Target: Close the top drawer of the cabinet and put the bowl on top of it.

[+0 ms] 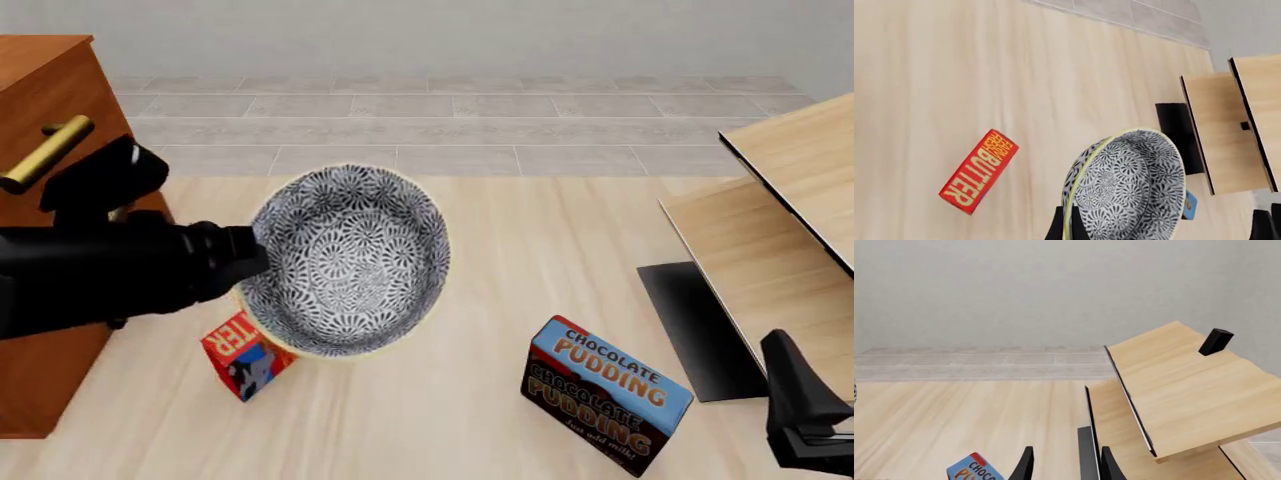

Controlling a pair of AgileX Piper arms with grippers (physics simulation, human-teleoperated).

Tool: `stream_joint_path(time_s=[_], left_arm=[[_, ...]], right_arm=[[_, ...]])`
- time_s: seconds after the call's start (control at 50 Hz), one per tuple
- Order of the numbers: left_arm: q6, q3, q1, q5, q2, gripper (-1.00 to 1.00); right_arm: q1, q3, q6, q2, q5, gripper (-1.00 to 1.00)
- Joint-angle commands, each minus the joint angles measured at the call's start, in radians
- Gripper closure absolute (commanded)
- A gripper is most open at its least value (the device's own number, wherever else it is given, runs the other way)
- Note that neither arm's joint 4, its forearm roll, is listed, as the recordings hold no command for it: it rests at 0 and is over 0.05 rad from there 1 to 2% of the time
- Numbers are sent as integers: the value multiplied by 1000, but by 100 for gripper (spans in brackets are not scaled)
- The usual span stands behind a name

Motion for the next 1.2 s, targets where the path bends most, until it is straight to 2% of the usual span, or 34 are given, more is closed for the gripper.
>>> stream_joint_path(time_s=[0.02,0.06,0.12,0.14,0.16,0.26,0.34,0.44,0.52,0.58,0.62,0.64,0.68,0.7,0.74,0.78,0.8,0.82,0.84,0.9,1.02,1.04,1.1,1.14,1.18,1.2], left_arm=[[-51,-57,54,85,18,100],[-43,-79,77,105,21,100],[-71,-75,102,116,24,100],[-59,-86,138,132,31,100],[-85,-78,135,130,29,100],[-101,-99,165,159,42,100],[-146,-118,176,184,29,100],[-151,-165,237,239,46,100],[-258,-153,202,229,23,100],[-238,-183,228,247,32,100],[-262,-195,211,252,29,100],[-243,-215,241,270,37,100],[-245,-236,242,290,49,100],[-232,-249,275,304,55,100],[-241,-265,250,308,62,100],[-256,-268,253,314,60,100],[-259,-283,287,335,61,100],[-259,-283,287,335,61,100],[-294,-280,261,331,52,100],[-307,-310,262,354,50,100],[-353,-350,311,416,30,100],[-362,-360,292,418,29,100],[-327,-464,341,484,57,100],[-330,-481,338,494,63,100],[-321,-538,383,523,78,100],[-329,-553,371,529,80,100]], right_arm=[[3,-1,-4,0,2,-100],[2,0,-4,0,1,-100],[3,-1,-4,0,2,-100],[3,-1,-4,0,3,-100],[3,0,-3,0,2,-100],[2,1,-3,1,0,-100],[2,0,-1,1,0,-100],[1,-2,0,1,2,-100],[0,-1,1,0,-1,-100],[0,-1,1,0,-1,-100],[-1,-1,2,0,-2,-100],[-2,-1,2,0,-2,-100],[-3,-1,2,0,-3,-100],[-3,-1,2,0,-3,-100],[-3,0,3,0,-4,-100],[-3,1,3,0,-5,-100],[-3,0,3,0,-5,-100],[-3,0,3,0,-5,-100],[-3,0,3,0,-5,-100],[-3,0,2,0,-5,-100],[-3,-1,2,-1,-6,-100],[-2,0,1,0,-6,-100],[-1,-1,1,0,-5,-100],[-1,1,1,0,-7,-100],[-2,-1,1,-1,-6,-100],[-2,-1,1,-1,-6,-100]])
